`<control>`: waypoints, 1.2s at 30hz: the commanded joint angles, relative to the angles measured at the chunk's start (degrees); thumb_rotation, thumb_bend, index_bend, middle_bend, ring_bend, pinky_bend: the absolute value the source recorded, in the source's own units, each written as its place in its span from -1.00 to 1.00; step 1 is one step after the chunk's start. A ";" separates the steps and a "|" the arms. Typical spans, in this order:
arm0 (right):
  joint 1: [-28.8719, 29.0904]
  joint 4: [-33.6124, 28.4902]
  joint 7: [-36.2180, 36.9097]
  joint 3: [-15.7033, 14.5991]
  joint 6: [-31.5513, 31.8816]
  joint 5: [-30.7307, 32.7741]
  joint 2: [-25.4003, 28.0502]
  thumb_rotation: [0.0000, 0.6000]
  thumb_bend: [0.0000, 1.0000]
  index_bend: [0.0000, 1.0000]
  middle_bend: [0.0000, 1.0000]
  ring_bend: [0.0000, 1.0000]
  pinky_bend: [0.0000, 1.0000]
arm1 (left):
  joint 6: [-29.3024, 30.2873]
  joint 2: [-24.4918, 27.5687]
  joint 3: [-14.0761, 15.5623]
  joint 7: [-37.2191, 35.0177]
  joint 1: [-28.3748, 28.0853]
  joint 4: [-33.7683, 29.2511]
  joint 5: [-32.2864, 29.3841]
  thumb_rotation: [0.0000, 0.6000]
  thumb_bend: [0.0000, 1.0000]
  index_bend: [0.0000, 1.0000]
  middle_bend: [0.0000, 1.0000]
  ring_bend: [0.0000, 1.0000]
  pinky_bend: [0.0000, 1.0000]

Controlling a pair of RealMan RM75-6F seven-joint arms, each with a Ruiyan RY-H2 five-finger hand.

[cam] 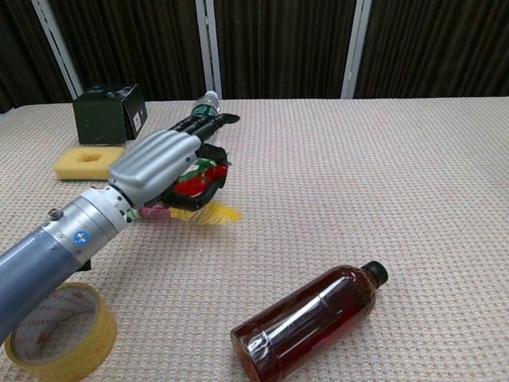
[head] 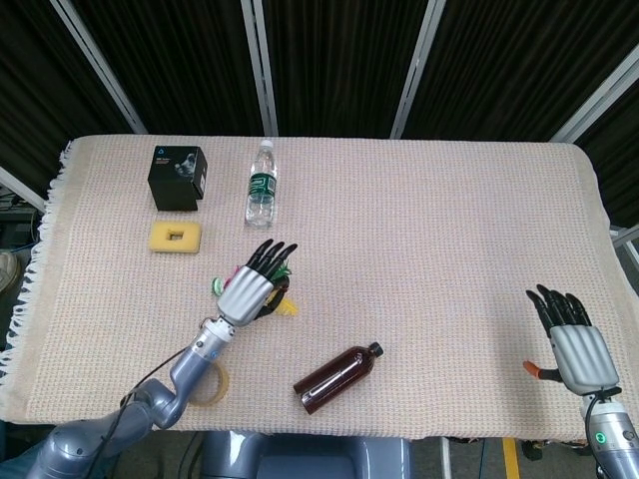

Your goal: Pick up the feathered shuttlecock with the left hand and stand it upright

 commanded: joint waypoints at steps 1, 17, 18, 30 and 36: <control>-0.25 -0.15 -0.15 -0.08 0.48 -0.22 0.01 1.00 -0.99 -1.00 -1.00 -1.00 -1.00 | 3.47 4.04 0.81 2.15 2.68 -4.77 0.66 1.00 0.25 0.52 -1.00 -1.00 -1.00; -1.65 -0.51 -4.35 1.37 3.74 1.71 -1.13 1.00 -0.99 -1.00 -1.00 -1.00 -1.00 | 14.22 25.77 5.87 7.67 15.53 -26.82 1.17 1.00 0.14 0.61 -1.00 -1.00 -1.00; -1.66 -0.64 -4.56 1.35 3.76 1.68 -1.22 1.00 -0.99 -1.00 -1.00 -1.00 -1.00 | 14.78 27.34 6.17 8.23 16.30 -27.93 1.22 1.00 0.13 0.59 -1.00 -1.00 -1.00; -1.26 -1.84 -8.29 0.31 2.56 0.69 -2.41 1.00 -0.98 -1.00 -1.00 -1.00 -1.00 | 22.94 39.29 6.52 7.68 22.84 -38.17 3.73 1.00 -0.87 -1.00 -1.00 -1.00 -1.00; -0.66 -2.03 -8.15 0.10 0.75 1.21 -2.26 1.00 -0.98 -1.00 -1.00 -1.00 -1.00 | 21.86 50.40 10.24 20.81 30.41 -50.61 -1.61 1.00 -0.87 -1.00 -1.00 -1.00 -1.00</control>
